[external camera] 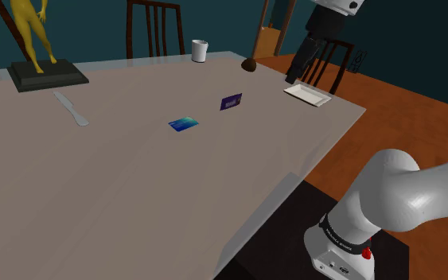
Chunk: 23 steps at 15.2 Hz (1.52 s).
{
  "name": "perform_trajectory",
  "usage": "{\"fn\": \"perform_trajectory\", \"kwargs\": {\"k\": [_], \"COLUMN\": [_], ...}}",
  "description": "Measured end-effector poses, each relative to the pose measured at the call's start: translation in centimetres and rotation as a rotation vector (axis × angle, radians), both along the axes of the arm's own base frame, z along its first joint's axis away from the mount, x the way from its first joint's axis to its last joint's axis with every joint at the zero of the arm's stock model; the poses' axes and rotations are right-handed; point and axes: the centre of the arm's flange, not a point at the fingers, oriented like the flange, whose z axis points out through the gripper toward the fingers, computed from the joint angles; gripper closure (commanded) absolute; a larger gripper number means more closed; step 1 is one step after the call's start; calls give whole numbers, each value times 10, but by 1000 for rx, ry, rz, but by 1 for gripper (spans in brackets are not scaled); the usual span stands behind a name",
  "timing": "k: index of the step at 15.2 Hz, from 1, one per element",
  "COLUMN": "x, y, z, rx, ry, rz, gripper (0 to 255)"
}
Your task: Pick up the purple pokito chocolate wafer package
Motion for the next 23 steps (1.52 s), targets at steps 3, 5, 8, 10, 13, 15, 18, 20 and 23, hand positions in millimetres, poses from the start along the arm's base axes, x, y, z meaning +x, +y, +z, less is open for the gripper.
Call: {"fn": "perform_trajectory", "kwargs": {"k": [3,5,8,10,13,15,18,20,23], "x": [12,29,61,84,118,143,181,207,227], "y": [-9,-23,-39,-51,-61,-61,-57,-49,-41], "z": [-7,-19,-36,-49,-70,-84,-101,-112,-127], "rx": [-7,-19,-39,-54,-75,-89,-110,-125,-138], "ry": [2,4,8,10,13,16,19,22,24], "rz": [76,197,396,532,735,872,1075,1212,1341], "gripper": [0,0,0,0,0,0,0,0,0]}}
